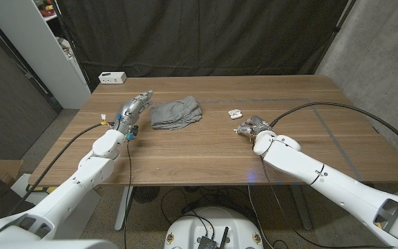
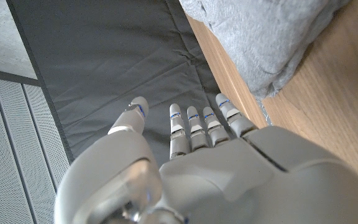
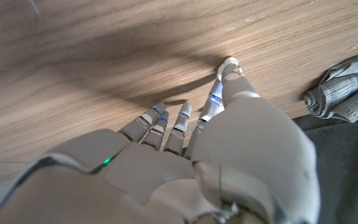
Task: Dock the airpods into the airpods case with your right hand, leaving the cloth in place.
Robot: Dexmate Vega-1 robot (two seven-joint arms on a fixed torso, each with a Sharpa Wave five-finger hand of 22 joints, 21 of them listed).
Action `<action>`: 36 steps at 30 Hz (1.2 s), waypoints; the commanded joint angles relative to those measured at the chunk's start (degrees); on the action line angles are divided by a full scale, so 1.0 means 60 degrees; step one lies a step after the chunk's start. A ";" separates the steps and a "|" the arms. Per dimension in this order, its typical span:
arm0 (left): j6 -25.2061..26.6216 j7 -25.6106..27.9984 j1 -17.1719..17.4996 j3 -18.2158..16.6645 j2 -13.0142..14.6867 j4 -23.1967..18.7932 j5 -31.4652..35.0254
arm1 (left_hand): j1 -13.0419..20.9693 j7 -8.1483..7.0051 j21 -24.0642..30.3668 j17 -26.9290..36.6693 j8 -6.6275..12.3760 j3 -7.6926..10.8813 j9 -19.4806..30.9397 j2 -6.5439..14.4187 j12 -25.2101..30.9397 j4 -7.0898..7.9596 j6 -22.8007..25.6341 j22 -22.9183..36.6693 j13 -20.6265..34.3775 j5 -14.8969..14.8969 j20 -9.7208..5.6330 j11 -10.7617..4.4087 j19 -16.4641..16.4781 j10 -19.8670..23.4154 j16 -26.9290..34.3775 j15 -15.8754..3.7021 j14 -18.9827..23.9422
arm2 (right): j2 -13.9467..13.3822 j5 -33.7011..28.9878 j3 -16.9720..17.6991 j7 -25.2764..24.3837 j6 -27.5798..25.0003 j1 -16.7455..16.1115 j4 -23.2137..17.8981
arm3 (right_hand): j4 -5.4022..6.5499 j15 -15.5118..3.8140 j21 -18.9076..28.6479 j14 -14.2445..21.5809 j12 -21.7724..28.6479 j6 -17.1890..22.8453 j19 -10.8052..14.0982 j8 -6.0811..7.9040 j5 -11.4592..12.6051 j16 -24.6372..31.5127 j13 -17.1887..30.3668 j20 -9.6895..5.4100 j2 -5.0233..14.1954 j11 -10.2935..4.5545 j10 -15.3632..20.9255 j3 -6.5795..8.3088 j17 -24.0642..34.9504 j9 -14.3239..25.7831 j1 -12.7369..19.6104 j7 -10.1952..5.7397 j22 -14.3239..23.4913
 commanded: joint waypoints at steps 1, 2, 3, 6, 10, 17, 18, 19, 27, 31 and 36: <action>-0.0119 -0.0088 -0.0078 0.0014 -0.0074 0.0233 -0.0054 | -0.0047 0.0010 -0.0010 0.0026 0.0015 0.0059 0.0027 0.0000 -0.0049 -0.0025 0.0073 0.0033 0.0052 0.0066 -0.0013 0.0033 0.0105 0.0088 0.0000 -0.0014 0.0085 | 0.0121 -0.0040 0.0060 -0.0177 -0.0048 -0.0041 -0.0026 | -0.0035 -0.0770 0.0067 0.0159 0.0035 0.0325 0.0275 0.0146 -0.0011 0.0060 0.0048 0.0166 0.0155 -0.0007 0.0181 0.0014 0.0015 0.0081 0.0101 0.0117 0.0026; -0.0138 -0.0106 -0.0086 0.0017 -0.0081 0.0262 -0.0057 | -0.0050 0.0012 -0.0013 0.0026 0.0017 0.0058 0.0027 -0.0002 -0.0051 -0.0024 0.0077 0.0033 0.0053 0.0065 -0.0010 0.0039 0.0104 0.0086 -0.0001 -0.0019 0.0083 | 0.0125 -0.0053 0.0064 -0.0201 -0.0054 -0.0039 -0.0042 | -0.0054 -0.0785 0.0063 0.0175 0.0032 0.0436 0.0275 0.0199 -0.0011 0.0058 0.0048 0.0159 0.0174 -0.0003 0.0207 0.0024 0.0014 0.0110 0.0132 0.0200 0.0026; -0.0164 -0.0128 -0.0094 0.0017 -0.0095 0.0295 -0.0069 | -0.0052 0.0014 -0.0015 0.0026 0.0019 0.0058 0.0027 -0.0004 -0.0051 -0.0024 0.0084 0.0033 0.0053 0.0065 -0.0018 0.0030 0.0104 0.0088 0.0001 -0.0021 0.0088 | 0.0106 -0.0067 0.0060 -0.0203 -0.0040 -0.0031 -0.0070 | -0.0065 -0.0800 0.0061 0.0184 0.0041 0.0466 0.0277 0.0216 -0.0010 0.0057 0.0048 0.0158 0.0192 -0.0008 0.0249 0.0033 0.0014 0.0127 0.0154 0.0207 0.0026; -0.0200 -0.0170 -0.0127 0.0026 -0.0135 0.0387 -0.0093 | -0.0056 0.0037 -0.0023 0.0025 0.0018 0.0059 0.0027 -0.0005 -0.0055 -0.0026 0.0084 0.0034 0.0053 0.0065 -0.0006 0.0070 0.0103 0.0085 -0.0001 -0.0019 0.0083 | 0.0121 -0.0076 0.0092 -0.0231 -0.0076 -0.0007 -0.0097 | -0.0083 -0.0804 0.0066 0.0225 0.0051 0.0480 0.0298 0.0229 -0.0010 0.0066 0.0048 0.0158 0.0221 -0.0008 0.0302 0.0049 0.0014 0.0153 0.0193 0.0245 0.0026; -0.0256 -0.0225 -0.0194 0.0050 -0.0190 0.0510 -0.0101 | -0.0062 0.0059 -0.0032 0.0025 0.0017 0.0060 0.0028 -0.0007 -0.0062 -0.0027 0.0086 0.0034 0.0053 0.0065 -0.0009 0.0061 0.0104 0.0076 -0.0002 -0.0014 0.0081 | 0.0082 -0.0045 0.0129 -0.0198 -0.0079 -0.0002 -0.0116 | -0.0105 -0.0814 0.0074 0.0250 0.0052 0.0517 0.0331 0.0253 -0.0013 0.0065 0.0048 0.0147 0.0248 -0.0009 0.0347 0.0064 0.0013 0.0188 0.0239 0.0289 0.0027; -0.0199 -0.0168 -0.0162 0.0063 -0.0195 0.0476 -0.0107 | -0.0064 0.0067 -0.0043 0.0024 0.0011 0.0065 0.0028 -0.0004 -0.0060 -0.0031 0.0073 0.0035 0.0057 0.0066 -0.0001 0.0008 0.0110 0.0090 0.0000 -0.0012 0.0088 | 0.0094 0.0077 0.0284 -0.0207 -0.0123 -0.0068 -0.0183 | -0.0152 -0.0810 0.0093 0.0393 0.0066 0.0567 0.0411 0.0292 -0.0023 0.0097 0.0047 0.0140 0.0267 0.0031 0.0474 0.0079 0.0011 0.0261 0.0334 0.0333 0.0029; -0.0178 -0.0140 -0.0152 0.0061 -0.0189 0.0453 -0.0102 | -0.0064 0.0071 -0.0045 0.0024 0.0010 0.0067 0.0028 -0.0003 -0.0061 -0.0032 0.0073 0.0035 0.0057 0.0067 0.0002 0.0034 0.0111 0.0089 -0.0001 -0.0016 0.0086 | 0.0115 0.0129 0.0315 -0.0183 -0.0232 -0.0052 -0.0230 | -0.0145 -0.0789 0.0085 0.0386 0.0036 0.0481 0.0410 0.0245 -0.0035 0.0083 0.0046 0.0162 0.0243 0.0167 0.0437 0.0055 0.0012 0.0261 0.0319 0.0402 0.0030; -0.0145 -0.0100 -0.0141 0.0062 -0.0174 0.0416 -0.0084 | -0.0064 0.0063 -0.0048 0.0023 0.0012 0.0068 0.0028 -0.0002 -0.0060 -0.0033 0.0078 0.0035 0.0057 0.0067 0.0001 0.0022 0.0111 0.0096 -0.0001 -0.0011 0.0087 | 0.0138 0.0165 0.0331 -0.0177 -0.0354 -0.0036 -0.0289 | -0.0119 -0.0736 0.0087 0.0392 0.0017 0.0220 0.0437 0.0114 -0.0048 0.0070 0.0046 0.0171 0.0199 0.0197 0.0447 0.0003 0.0016 0.0247 0.0260 0.0463 0.0031; -0.0152 -0.0226 -0.0252 0.0069 -0.0146 0.0508 -0.0098 | -0.0071 0.0063 -0.0063 0.0023 0.0008 0.0072 0.0028 -0.0002 -0.0068 -0.0036 0.0074 0.0036 0.0057 0.0067 0.0020 0.0046 0.0114 0.0091 -0.0008 -0.0007 0.0068 | 0.0462 0.0544 0.0274 -0.0210 -0.1324 0.0080 -0.0624 | 0.0104 -0.0289 0.0022 0.0043 -0.0260 -0.0889 0.0346 -0.0580 -0.0038 -0.0107 0.0052 0.0432 -0.0155 0.0652 0.0013 -0.0429 0.0059 0.0085 -0.0449 0.0972 0.0035; -0.0154 -0.0321 -0.0370 0.0092 -0.0170 0.0661 -0.0110 | -0.0074 0.0054 -0.0066 0.0023 0.0011 0.0074 0.0028 -0.0002 -0.0070 -0.0036 0.0083 0.0037 0.0058 0.0067 0.0025 0.0044 0.0120 0.0091 -0.0007 -0.0015 0.0071 | 0.0645 0.0621 0.0201 -0.0358 -0.1437 0.0109 -0.0557 | 0.0141 -0.0216 -0.0009 -0.0018 -0.0316 -0.1206 0.0253 -0.0768 -0.0035 -0.0128 0.0057 0.0565 -0.0236 0.0778 -0.0093 -0.0529 0.0065 0.0034 -0.0626 0.1084 0.0034; -0.0199 -0.0463 -0.0529 0.0131 -0.0220 0.0877 -0.0120 | -0.0077 0.0065 -0.0074 0.0023 0.0010 0.0078 0.0029 0.0001 -0.0076 -0.0036 0.0080 0.0038 0.0060 0.0068 0.0040 0.0052 0.0119 0.0082 -0.0005 -0.0014 0.0073 | 0.0907 0.0529 0.0031 -0.0747 -0.1747 0.0141 -0.0546 | 0.0131 -0.0118 0.0001 -0.0018 -0.0331 -0.1283 0.0269 -0.0827 -0.0024 -0.0130 0.0059 0.0625 -0.0349 0.0857 -0.0119 -0.0598 0.0061 0.0004 -0.0708 0.1122 0.0032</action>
